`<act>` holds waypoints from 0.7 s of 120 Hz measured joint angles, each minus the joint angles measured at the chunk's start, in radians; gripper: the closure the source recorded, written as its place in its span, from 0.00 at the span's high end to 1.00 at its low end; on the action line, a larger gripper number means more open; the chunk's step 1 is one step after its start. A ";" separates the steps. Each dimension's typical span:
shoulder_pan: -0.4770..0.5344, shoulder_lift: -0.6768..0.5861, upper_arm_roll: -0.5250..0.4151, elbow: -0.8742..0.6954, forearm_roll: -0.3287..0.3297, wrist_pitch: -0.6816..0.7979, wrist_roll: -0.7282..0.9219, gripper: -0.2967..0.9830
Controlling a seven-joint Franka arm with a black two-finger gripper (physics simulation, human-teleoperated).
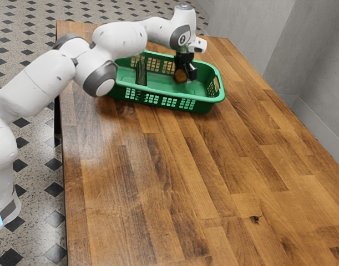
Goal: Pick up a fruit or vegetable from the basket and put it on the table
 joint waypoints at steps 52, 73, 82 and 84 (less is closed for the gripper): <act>-0.141 -0.188 -0.043 0.001 0.025 -0.109 0.012 0.46; -0.325 -0.243 -0.043 -0.002 0.040 -0.167 0.015 0.46; -0.397 -0.257 -0.043 -0.006 0.043 -0.190 0.017 0.46; -0.410 -0.258 -0.044 -0.008 0.043 -0.195 0.017 0.46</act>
